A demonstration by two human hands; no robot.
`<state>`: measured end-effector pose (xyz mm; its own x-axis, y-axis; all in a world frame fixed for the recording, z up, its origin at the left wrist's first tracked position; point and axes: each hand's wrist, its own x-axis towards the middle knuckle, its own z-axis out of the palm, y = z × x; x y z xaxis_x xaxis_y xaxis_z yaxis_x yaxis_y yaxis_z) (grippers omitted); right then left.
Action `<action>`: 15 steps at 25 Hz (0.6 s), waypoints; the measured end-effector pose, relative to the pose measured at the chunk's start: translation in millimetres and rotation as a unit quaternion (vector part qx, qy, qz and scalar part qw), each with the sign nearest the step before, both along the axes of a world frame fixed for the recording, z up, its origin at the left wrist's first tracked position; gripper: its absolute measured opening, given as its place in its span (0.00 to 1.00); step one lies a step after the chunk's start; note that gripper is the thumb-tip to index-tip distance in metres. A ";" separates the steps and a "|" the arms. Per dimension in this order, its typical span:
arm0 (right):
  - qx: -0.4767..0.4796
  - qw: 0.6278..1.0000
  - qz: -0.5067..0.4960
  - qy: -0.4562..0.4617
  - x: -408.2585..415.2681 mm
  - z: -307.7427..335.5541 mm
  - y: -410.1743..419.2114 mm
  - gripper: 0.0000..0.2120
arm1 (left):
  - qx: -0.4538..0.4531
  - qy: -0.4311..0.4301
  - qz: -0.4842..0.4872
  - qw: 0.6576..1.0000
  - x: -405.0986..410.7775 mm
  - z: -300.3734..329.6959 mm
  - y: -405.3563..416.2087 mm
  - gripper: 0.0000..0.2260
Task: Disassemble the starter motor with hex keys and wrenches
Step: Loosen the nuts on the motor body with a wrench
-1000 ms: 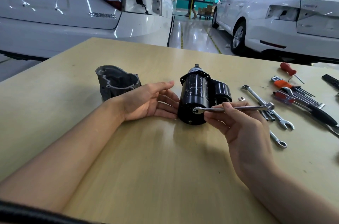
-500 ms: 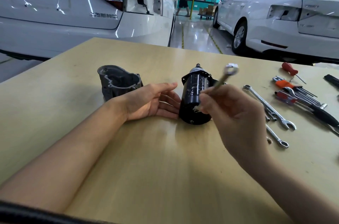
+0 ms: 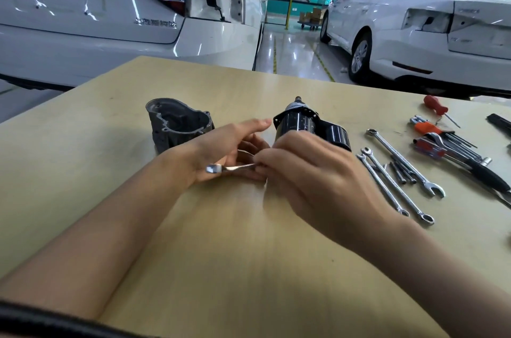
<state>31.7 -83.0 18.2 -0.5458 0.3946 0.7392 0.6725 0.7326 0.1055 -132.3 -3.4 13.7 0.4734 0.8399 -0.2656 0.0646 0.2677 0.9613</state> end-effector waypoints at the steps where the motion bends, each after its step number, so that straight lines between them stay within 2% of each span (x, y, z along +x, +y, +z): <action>1: -0.010 0.999 0.026 0.045 8.3 1.0 -0.6 0.07 | 0.002 0.010 0.020 1.000 0.7 0.7 -0.9 0.21; 3: -0.036 0.991 0.047 0.123 21.9 0.8 -1.4 0.06 | 0.031 0.062 0.058 0.996 2.6 1.5 -2.6 0.24; 5: -0.065 0.973 0.030 0.219 32.9 -3.8 -0.8 0.05 | 0.076 0.125 0.081 0.986 3.0 3.3 -5.6 0.24; 8: -0.163 0.907 -0.011 0.388 42.4 -9.5 3.9 0.08 | 0.111 0.170 0.044 0.978 2.0 10.5 -14.1 0.21; 10: -0.223 0.851 -0.014 0.475 46.7 -10.2 8.9 0.08 | 0.114 0.163 0.019 0.980 5.3 12.2 -23.4 0.19; 12: -0.261 0.811 -0.019 0.523 47.6 -6.1 11.5 0.06 | 0.094 0.135 0.036 0.986 10.0 7.1 -33.4 0.18; 15: -0.281 0.784 -0.024 0.553 47.2 -3.1 10.5 0.07 | 0.063 0.105 0.079 0.989 18.7 -1.7 -43.0 0.15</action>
<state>78.9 -72.4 15.0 0.3304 0.8285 0.4521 0.1531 0.4256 -0.8919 -113.6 -46.3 12.0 0.2784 0.9318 -0.2328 0.2332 0.1695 0.9575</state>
